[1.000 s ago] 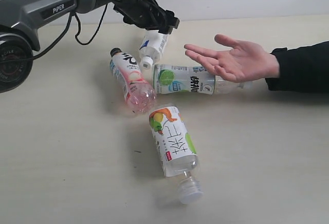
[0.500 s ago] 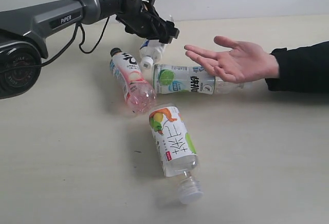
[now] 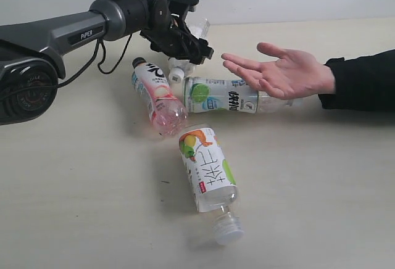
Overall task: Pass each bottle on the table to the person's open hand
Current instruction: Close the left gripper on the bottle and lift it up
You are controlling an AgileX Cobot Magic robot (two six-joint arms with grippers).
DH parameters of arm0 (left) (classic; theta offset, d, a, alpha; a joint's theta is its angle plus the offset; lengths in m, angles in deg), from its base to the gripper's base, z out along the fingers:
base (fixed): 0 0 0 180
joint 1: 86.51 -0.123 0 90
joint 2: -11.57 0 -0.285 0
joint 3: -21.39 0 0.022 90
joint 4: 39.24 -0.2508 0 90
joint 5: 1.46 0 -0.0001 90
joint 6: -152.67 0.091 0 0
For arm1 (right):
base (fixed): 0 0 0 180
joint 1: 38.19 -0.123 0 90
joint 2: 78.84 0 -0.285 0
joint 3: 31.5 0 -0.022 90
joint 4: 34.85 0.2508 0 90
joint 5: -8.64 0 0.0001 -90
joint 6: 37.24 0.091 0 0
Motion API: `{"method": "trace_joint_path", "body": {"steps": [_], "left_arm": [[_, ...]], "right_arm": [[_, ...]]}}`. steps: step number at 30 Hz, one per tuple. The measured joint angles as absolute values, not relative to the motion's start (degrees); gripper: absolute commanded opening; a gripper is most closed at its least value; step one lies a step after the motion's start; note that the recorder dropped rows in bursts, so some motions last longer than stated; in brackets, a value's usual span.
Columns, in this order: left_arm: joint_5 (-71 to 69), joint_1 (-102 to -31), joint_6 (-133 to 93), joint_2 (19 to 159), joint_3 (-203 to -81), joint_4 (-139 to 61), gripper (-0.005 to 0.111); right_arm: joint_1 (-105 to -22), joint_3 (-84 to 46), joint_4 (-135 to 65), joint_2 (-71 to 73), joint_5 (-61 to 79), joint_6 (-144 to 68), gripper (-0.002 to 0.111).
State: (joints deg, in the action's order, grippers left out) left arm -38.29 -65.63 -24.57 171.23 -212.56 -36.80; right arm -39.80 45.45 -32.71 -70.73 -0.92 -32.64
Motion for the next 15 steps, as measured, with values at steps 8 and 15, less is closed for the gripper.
{"method": "trace_joint_path", "body": {"steps": [8,15], "left_arm": [[-37.82,-65.63,-24.57,171.23,-212.56,-37.03,0.034],[-36.09,-65.63,-24.57,169.71,-212.56,-37.05,0.001]], "right_arm": [[-39.80,45.45,-32.71,-70.73,-0.92,-32.64,0.001],[-39.80,45.45,-32.71,-70.73,-0.92,-32.64,0.001]]}}
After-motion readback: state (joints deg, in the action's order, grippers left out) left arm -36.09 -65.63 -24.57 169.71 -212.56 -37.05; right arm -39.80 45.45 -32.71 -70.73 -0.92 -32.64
